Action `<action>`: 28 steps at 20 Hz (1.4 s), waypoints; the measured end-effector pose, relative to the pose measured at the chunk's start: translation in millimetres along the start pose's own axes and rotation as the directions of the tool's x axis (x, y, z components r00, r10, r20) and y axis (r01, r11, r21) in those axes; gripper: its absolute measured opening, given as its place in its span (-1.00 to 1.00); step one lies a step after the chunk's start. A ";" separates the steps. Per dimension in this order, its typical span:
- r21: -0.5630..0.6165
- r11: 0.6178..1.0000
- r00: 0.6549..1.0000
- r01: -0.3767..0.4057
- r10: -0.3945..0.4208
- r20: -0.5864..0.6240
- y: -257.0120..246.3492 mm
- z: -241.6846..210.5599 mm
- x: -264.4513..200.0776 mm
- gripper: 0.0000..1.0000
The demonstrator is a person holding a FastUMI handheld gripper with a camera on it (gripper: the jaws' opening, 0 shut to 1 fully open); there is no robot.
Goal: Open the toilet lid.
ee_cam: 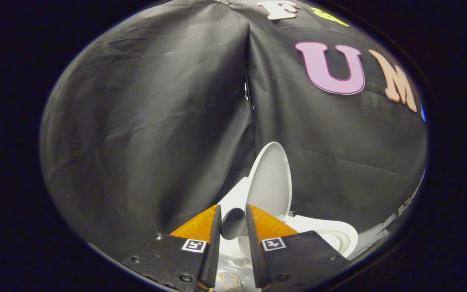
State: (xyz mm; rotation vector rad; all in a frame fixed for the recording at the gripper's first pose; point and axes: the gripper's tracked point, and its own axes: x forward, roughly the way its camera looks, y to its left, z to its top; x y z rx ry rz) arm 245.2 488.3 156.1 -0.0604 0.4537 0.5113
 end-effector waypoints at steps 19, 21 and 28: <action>0.042 0.988 0.907 0.147 -0.152 0.394 -201.3 2.0 -184.4 -0.30; 0.077 0.984 0.890 0.158 -0.176 0.420 -231.1 -12.0 -210.5 -0.30; 0.180 0.961 0.853 0.211 -0.271 0.446 -317.5 -79.2 -292.5 -0.09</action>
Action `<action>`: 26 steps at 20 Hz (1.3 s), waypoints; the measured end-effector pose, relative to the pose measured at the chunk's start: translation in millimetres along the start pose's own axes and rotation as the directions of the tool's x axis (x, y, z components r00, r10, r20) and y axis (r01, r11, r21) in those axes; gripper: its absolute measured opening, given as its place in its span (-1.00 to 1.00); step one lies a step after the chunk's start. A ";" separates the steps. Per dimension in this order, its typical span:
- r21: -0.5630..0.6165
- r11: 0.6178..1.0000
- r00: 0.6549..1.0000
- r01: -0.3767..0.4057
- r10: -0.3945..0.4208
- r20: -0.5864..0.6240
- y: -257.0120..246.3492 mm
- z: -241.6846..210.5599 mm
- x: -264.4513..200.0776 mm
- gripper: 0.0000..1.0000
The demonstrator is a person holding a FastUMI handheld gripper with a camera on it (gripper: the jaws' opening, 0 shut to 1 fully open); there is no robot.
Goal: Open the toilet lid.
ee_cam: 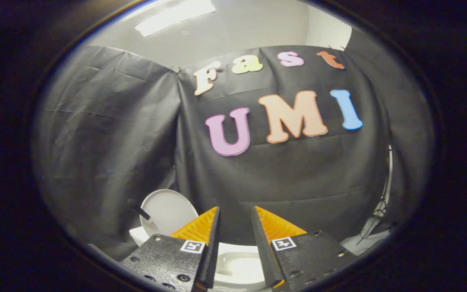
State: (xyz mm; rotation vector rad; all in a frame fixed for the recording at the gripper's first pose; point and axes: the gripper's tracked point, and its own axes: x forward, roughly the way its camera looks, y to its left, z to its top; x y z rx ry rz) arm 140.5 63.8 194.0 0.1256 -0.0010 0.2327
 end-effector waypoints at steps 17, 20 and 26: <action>-0.165 0.986 1.000 -0.025 0.025 -0.004 -63.7 -118.6 -134.6 0.90; -0.154 0.987 0.999 0.041 -0.043 -0.010 -79.2 -138.0 -154.4 0.91; -0.077 0.994 0.996 0.081 -0.084 -0.038 -86.8 -164.0 -184.7 0.92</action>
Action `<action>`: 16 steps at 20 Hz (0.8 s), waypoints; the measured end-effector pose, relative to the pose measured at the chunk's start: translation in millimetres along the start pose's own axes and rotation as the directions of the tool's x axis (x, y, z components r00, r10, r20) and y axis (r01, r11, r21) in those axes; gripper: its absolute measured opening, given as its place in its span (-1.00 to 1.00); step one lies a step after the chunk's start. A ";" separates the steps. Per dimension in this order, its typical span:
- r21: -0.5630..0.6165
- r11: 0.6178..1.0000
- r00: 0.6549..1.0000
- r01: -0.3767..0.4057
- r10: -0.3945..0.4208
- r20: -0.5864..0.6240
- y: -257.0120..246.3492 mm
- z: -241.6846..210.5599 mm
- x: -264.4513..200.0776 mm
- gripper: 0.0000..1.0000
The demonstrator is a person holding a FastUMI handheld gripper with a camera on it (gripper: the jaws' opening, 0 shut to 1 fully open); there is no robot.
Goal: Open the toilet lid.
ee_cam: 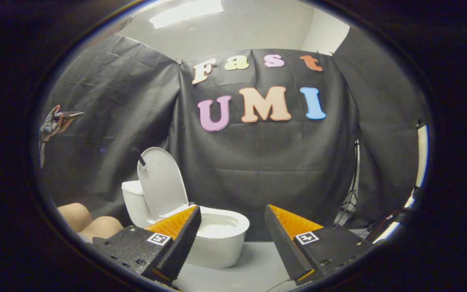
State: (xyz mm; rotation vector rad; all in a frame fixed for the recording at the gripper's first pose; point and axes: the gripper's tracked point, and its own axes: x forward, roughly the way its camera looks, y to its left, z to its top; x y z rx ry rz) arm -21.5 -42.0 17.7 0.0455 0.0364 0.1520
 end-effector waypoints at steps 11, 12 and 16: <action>0.042 0.999 0.998 0.009 -0.006 -0.063 0.0 -26.7 -0.1 0.93; 0.034 0.999 0.997 -0.004 0.007 -0.081 3.3 -30.4 1.0 0.93; 0.017 0.999 0.991 -0.050 0.051 -0.126 13.4 -40.6 2.9 0.93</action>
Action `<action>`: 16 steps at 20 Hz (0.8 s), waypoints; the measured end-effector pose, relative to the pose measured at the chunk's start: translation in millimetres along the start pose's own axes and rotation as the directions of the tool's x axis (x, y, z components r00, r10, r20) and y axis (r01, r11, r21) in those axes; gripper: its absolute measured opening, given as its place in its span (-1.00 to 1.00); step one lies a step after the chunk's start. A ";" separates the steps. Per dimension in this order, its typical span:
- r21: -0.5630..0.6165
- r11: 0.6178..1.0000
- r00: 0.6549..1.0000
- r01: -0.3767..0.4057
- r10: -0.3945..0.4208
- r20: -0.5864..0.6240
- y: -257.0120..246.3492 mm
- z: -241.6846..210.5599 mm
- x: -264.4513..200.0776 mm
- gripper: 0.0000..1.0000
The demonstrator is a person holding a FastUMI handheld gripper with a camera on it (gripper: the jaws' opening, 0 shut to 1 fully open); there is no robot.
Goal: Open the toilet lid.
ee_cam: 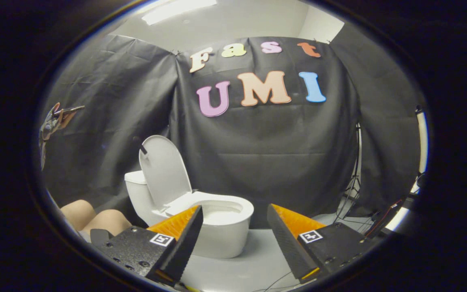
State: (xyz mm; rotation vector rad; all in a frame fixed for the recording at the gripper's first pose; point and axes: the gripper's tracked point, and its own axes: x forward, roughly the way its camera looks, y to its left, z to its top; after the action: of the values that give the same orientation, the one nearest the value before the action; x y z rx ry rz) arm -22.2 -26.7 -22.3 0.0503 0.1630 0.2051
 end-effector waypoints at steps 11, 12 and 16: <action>0.037 0.999 0.999 0.004 -0.003 -0.032 -4.3 -9.0 3.2 0.93; 0.040 0.999 0.999 0.008 -0.007 -0.032 -5.6 -8.7 3.1 0.93; 0.042 0.999 0.999 0.033 -0.032 -0.031 -12.7 -8.1 4.1 0.93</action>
State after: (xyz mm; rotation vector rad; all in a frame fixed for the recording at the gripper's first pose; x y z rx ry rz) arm -17.1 -37.9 -31.8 0.0871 0.1979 0.1703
